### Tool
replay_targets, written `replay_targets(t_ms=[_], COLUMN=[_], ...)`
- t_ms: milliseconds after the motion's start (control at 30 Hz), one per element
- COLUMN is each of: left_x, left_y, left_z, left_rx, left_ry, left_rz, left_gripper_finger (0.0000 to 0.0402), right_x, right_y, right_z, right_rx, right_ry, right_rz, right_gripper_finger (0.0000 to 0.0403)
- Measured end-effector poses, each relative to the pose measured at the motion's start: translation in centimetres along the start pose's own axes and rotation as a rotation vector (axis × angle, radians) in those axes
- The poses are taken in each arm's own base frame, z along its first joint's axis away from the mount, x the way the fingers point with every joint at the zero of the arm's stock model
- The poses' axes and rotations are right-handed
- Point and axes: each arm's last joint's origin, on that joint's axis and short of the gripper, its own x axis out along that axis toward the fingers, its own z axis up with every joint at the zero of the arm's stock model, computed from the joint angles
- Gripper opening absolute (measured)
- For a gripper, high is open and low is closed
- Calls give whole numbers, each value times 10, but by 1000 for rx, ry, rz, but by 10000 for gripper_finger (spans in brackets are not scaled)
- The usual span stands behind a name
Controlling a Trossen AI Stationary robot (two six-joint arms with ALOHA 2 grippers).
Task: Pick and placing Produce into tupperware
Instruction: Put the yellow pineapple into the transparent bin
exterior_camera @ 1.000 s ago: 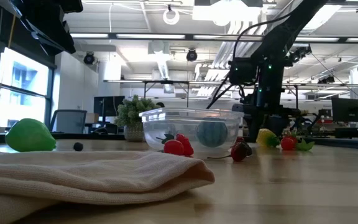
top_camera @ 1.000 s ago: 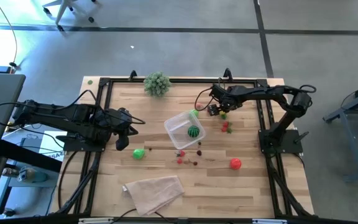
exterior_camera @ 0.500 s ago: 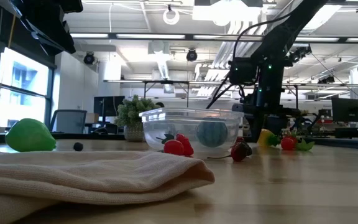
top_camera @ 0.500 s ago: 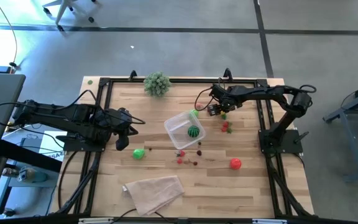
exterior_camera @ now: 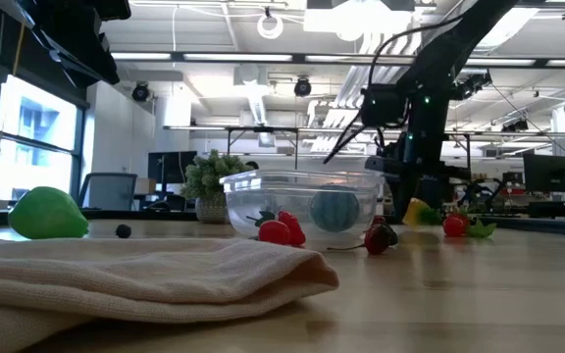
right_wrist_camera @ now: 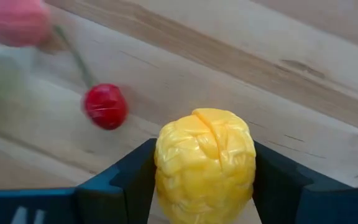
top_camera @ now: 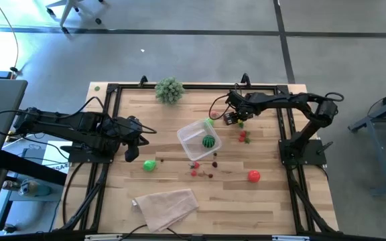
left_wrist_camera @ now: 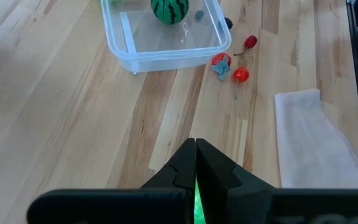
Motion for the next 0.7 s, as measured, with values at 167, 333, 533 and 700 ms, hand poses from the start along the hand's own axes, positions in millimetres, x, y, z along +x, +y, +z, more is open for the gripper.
replay_targets(t_ms=[167,333,533,700], left_x=[0,0,0,0], left_y=[0,0,0,0], left_z=[0,0,0,0], left_rx=[0,0,0,0], left_ry=[0,0,0,0], left_rz=[0,0,0,0], left_gripper_finger=[1,1,1,1], right_x=[-28,-67,-112,-123], right_y=[4,18,48,72], right_z=[-3,-10,-26,-39], right_rx=[-50,-208,-442,-550], right_ry=[-96,-267,-513,-614], right_rz=[40,180,442,566], right_gripper_finger=[204,204,204,204])
